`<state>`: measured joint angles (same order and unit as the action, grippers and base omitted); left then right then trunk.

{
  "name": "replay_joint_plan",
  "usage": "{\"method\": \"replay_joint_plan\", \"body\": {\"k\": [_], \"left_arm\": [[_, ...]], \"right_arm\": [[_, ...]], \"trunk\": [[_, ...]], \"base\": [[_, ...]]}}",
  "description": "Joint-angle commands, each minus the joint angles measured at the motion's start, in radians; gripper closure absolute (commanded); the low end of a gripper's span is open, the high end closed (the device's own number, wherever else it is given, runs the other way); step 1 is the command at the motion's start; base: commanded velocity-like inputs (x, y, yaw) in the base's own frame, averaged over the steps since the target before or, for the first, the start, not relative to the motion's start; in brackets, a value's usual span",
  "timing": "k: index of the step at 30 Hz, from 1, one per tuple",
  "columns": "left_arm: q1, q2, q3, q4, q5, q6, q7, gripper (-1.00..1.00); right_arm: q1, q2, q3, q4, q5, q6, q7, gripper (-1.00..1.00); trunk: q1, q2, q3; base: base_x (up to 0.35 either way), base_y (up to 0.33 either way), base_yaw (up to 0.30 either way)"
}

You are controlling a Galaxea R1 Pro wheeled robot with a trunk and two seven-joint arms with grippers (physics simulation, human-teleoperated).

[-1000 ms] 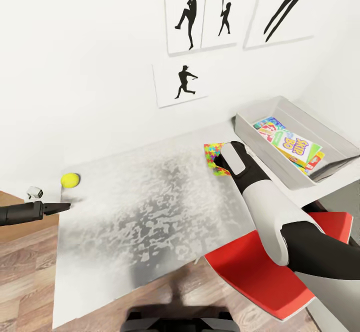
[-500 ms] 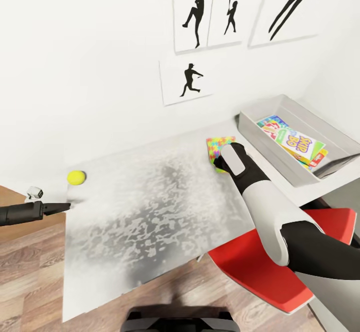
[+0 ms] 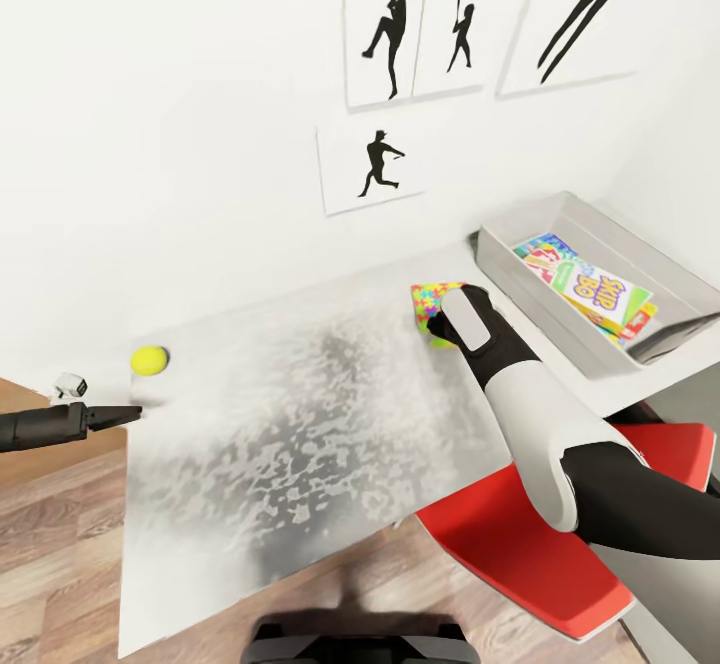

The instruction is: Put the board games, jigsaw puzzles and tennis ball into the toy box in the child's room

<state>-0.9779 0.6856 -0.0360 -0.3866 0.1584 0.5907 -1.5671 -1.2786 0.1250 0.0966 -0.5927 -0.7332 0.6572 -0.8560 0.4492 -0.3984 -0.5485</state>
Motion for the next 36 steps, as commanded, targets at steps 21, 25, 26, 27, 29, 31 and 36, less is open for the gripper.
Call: {"method": "replay_joint_plan", "body": {"k": [21,25,26,27,29,31,36], "left_arm": [[-0.001,0.0,-0.004,0.0,0.003,0.011,-0.004,-1.0],[-0.001,0.0,-0.004,0.0,0.003,0.011,-0.004,-1.0],[-0.001,0.0,-0.004,0.0,0.003,0.011,-0.004,-1.0],[-0.001,0.0,-0.004,0.0,0.003,0.011,-0.004,-1.0],[-0.001,0.0,-0.004,0.0,0.003,0.011,-0.004,-1.0],[-0.001,0.0,-0.004,0.0,0.002,0.012,-0.004,-1.0],[-0.001,-0.001,-0.004,0.0,0.001,0.013,-0.004,-1.0]], "right_arm": [[-0.001,-0.013,0.004,0.008,-0.007,0.002,-0.008,-1.0],[-0.001,-0.02,0.005,0.01,-0.007,0.002,-0.008,-1.0],[-0.001,-0.021,0.005,0.01,-0.007,0.002,-0.008,-1.0],[-0.001,-0.021,0.005,0.01,-0.008,0.002,-0.008,-1.0],[-0.001,-0.022,0.004,0.01,-0.008,0.002,-0.008,-1.0],[-0.001,-0.022,0.003,0.01,-0.008,0.002,-0.008,-1.0],[-0.001,-0.022,0.003,0.01,-0.008,0.002,-0.008,-1.0]], "trunk": [[0.001,-0.002,-0.001],[0.001,-0.002,-0.001],[0.001,-0.002,-0.001],[0.001,-0.002,-0.001],[0.001,-0.002,-0.001],[0.001,-0.002,-0.001],[0.001,-0.002,-0.001]], "base": [[0.012,-0.008,0.0],[0.0,0.0,0.0],[0.0,0.0,0.0],[0.0,0.0,0.0],[0.0,0.0,0.0],[0.0,0.0,0.0],[0.0,0.0,0.0]]}}
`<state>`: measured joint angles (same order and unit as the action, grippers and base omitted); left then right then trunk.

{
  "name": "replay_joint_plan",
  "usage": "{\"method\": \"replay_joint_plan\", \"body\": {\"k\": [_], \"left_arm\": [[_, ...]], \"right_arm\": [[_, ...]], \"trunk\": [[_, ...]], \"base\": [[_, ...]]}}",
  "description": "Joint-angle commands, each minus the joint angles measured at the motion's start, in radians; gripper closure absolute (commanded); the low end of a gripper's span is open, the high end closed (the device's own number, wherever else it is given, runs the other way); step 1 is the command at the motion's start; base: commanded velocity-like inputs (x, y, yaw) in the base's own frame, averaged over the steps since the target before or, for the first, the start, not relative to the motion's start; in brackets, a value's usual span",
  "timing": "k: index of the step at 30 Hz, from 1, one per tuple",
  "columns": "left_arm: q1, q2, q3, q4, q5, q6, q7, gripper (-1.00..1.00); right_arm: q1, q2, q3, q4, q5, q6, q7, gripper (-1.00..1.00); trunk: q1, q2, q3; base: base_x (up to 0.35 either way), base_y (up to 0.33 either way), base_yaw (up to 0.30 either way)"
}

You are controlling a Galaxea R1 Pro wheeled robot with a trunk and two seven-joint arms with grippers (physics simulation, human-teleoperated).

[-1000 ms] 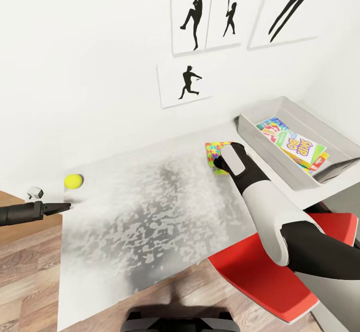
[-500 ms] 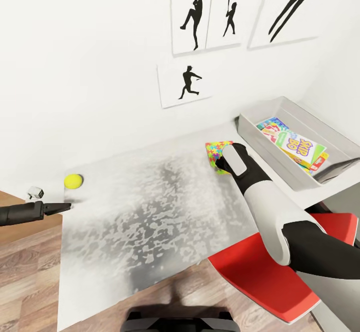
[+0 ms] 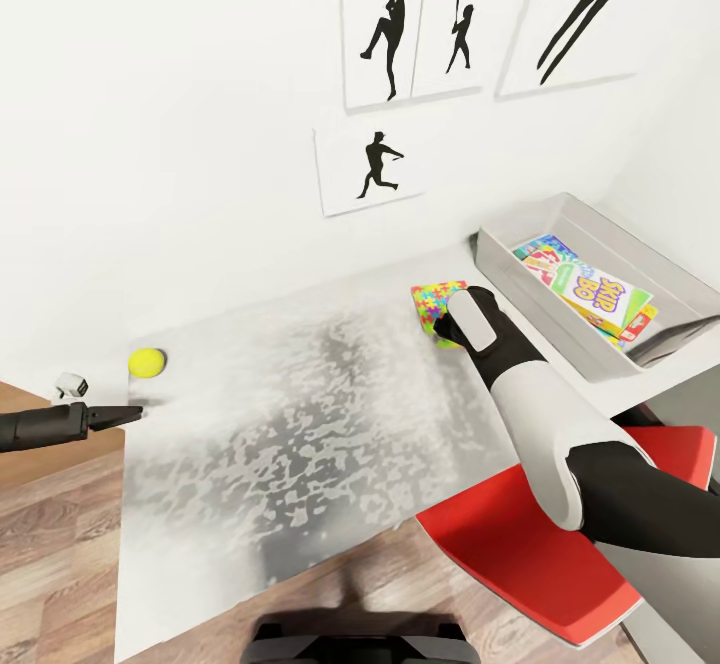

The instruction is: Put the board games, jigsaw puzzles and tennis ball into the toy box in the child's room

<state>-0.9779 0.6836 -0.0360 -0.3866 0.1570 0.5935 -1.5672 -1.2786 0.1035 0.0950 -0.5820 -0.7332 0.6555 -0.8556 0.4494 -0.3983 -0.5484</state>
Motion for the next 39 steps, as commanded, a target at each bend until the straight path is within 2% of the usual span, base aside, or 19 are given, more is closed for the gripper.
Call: {"method": "replay_joint_plan", "body": {"k": [1,19,39], "left_arm": [[-0.001,0.001,-0.004,0.0,0.003,0.01,-0.004,-1.0],[-0.001,0.001,-0.004,0.0,0.003,0.009,-0.004,-1.0],[-0.001,0.005,-0.004,0.0,0.003,0.011,-0.004,-1.0]], "right_arm": [[-0.001,-0.001,0.005,-0.001,-0.008,0.004,-0.008,-1.0],[-0.001,-0.001,0.006,-0.001,-0.008,0.004,-0.008,-1.0],[-0.001,-0.001,0.006,-0.001,-0.007,0.004,-0.008,-1.0]], "trunk": [[0.001,-0.002,-0.001],[0.001,-0.002,-0.001],[0.001,-0.002,-0.001]], "base": [[0.0,-0.006,0.0],[-0.091,-0.08,0.0],[-0.138,0.031,0.0]]}}
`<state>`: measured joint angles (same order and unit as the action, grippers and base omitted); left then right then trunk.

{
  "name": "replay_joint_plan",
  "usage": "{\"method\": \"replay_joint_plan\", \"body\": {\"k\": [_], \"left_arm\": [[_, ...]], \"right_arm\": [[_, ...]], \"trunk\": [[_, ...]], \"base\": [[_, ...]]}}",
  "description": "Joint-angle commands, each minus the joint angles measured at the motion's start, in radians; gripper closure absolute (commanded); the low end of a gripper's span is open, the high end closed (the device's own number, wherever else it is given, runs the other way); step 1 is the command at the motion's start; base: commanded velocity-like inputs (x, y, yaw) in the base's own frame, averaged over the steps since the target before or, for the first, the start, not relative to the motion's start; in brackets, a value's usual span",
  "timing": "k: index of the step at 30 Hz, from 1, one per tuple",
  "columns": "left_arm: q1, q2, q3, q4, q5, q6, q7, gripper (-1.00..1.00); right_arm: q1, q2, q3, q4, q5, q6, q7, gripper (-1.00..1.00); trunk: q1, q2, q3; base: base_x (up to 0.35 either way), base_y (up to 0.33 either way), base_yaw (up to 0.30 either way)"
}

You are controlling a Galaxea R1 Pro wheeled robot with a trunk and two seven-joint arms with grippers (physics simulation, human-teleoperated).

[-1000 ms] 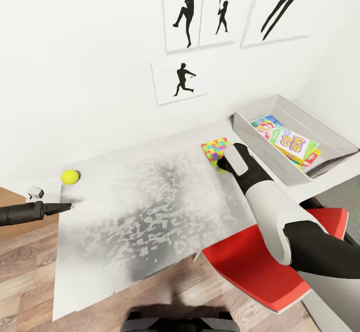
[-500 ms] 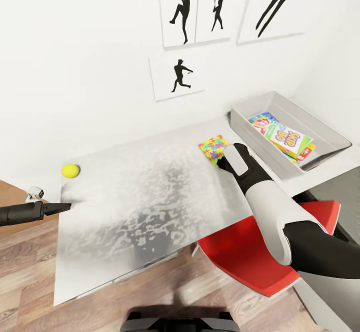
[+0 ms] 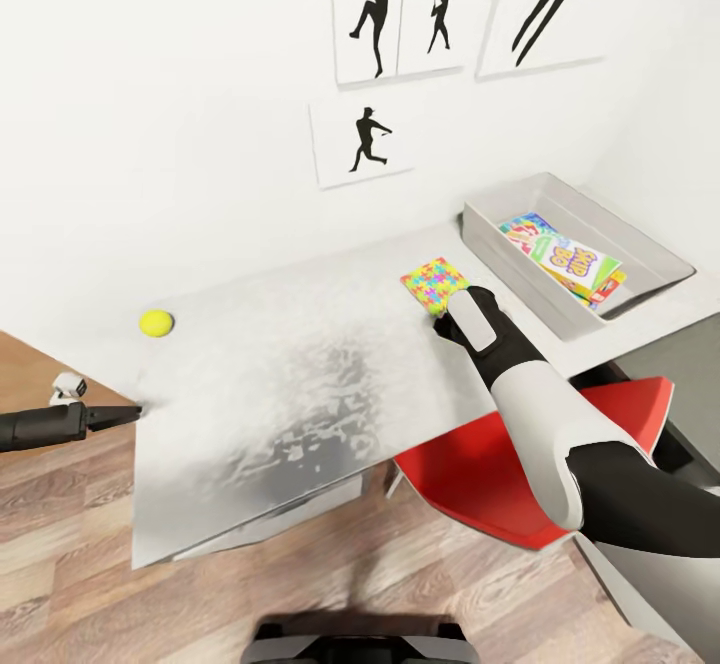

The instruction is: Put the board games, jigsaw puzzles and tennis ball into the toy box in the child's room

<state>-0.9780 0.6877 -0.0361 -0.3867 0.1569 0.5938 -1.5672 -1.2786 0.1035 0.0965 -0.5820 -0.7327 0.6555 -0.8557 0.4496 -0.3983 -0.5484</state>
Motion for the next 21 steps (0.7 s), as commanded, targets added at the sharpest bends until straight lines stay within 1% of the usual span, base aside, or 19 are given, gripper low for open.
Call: {"method": "replay_joint_plan", "body": {"k": [1,9,15,17,21], "left_arm": [[-0.001,0.001,-0.004,0.0,0.003,0.011,-0.004,-1.0],[-0.001,0.001,-0.004,0.0,0.004,0.009,-0.004,-1.0],[-0.001,0.003,-0.004,0.0,0.004,0.008,-0.004,-1.0],[-0.001,0.006,-0.004,0.0,0.004,0.008,-0.004,-1.0],[-0.001,0.01,-0.004,0.0,0.004,0.008,-0.004,-1.0]], "right_arm": [[-0.001,-0.001,0.005,-0.002,-0.008,0.004,-0.008,-1.0],[-0.001,0.001,0.004,-0.03,-0.008,0.005,-0.009,-1.0],[-0.001,0.001,0.004,-0.166,-0.009,0.024,-0.02,-1.0],[-0.001,0.002,0.003,-0.216,-0.009,0.05,-0.024,-1.0],[-0.001,0.003,0.002,-0.269,-0.008,0.082,-0.028,-1.0]], "trunk": [[0.0,-0.002,-0.001],[0.0,-0.002,-0.001],[0.0,-0.002,-0.001],[0.0,-0.002,-0.001],[0.0,-0.002,-0.001]], "base": [[-0.077,0.01,0.0],[-0.044,0.003,0.0],[-0.004,0.0,0.0],[0.0,0.0,0.0],[0.0,0.0,0.0]]}}
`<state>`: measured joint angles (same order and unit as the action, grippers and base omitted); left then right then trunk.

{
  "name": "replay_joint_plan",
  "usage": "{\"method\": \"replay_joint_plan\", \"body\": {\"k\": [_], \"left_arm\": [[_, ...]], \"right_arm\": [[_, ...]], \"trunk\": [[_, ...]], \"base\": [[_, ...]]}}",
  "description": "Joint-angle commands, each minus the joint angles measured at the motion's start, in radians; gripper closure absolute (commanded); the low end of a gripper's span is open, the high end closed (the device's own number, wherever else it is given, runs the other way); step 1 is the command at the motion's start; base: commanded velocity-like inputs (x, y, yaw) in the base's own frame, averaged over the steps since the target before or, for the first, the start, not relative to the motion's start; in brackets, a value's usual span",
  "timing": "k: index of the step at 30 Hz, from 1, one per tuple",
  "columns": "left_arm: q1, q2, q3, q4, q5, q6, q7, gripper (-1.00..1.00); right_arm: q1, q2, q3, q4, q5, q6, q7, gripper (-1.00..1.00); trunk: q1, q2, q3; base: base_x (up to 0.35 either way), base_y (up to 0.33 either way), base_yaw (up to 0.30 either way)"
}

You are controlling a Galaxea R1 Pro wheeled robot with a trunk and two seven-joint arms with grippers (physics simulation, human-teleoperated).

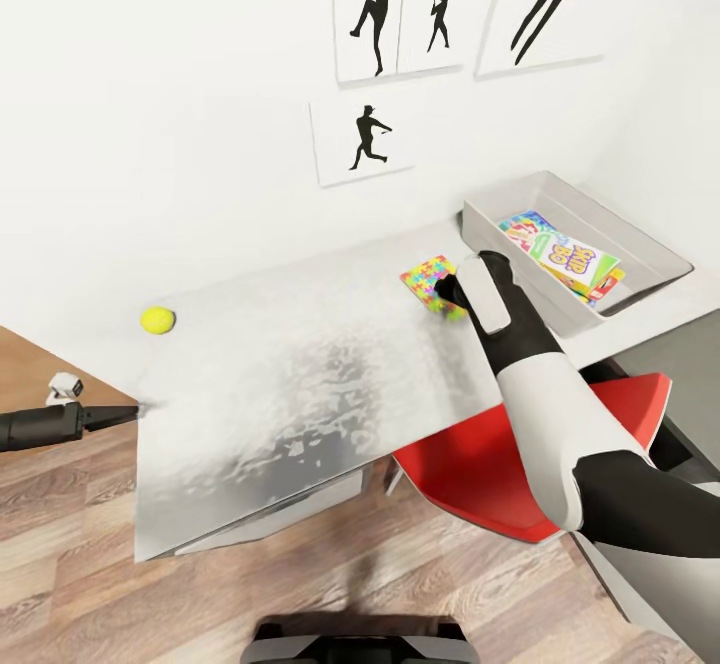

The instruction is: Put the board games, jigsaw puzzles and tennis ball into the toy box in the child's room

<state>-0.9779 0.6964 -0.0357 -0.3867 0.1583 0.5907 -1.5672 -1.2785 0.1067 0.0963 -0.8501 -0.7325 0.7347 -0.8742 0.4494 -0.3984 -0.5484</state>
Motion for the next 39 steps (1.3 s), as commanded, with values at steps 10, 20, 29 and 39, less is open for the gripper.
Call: {"method": "replay_joint_plan", "body": {"k": [10,20,29,39], "left_arm": [[-0.001,0.003,-0.003,0.0,0.003,0.011,-0.004,-1.0],[-0.001,0.003,-0.003,-0.002,0.003,0.012,-0.004,-1.0],[-0.001,0.003,-0.004,-0.006,0.003,0.012,-0.004,-1.0],[-0.001,0.003,-0.004,-0.006,0.003,0.011,-0.004,-1.0]], "right_arm": [[-0.001,0.001,0.003,-0.033,-0.008,0.016,-0.011,-1.0],[-0.001,-0.001,0.003,-0.03,-0.008,0.015,-0.011,-1.0],[-0.001,-0.001,0.005,-0.024,-0.01,0.015,-0.011,-1.0],[-0.001,-0.001,0.004,-0.023,-0.01,0.015,-0.008,-1.0]], "trunk": [[0.001,-0.002,-0.002],[0.001,-0.002,-0.002],[0.001,-0.002,-0.002],[0.001,-0.002,-0.002]], "base": [[0.111,0.029,0.0],[0.052,0.003,0.0],[0.195,0.0,0.0],[0.166,0.0,0.0]]}}
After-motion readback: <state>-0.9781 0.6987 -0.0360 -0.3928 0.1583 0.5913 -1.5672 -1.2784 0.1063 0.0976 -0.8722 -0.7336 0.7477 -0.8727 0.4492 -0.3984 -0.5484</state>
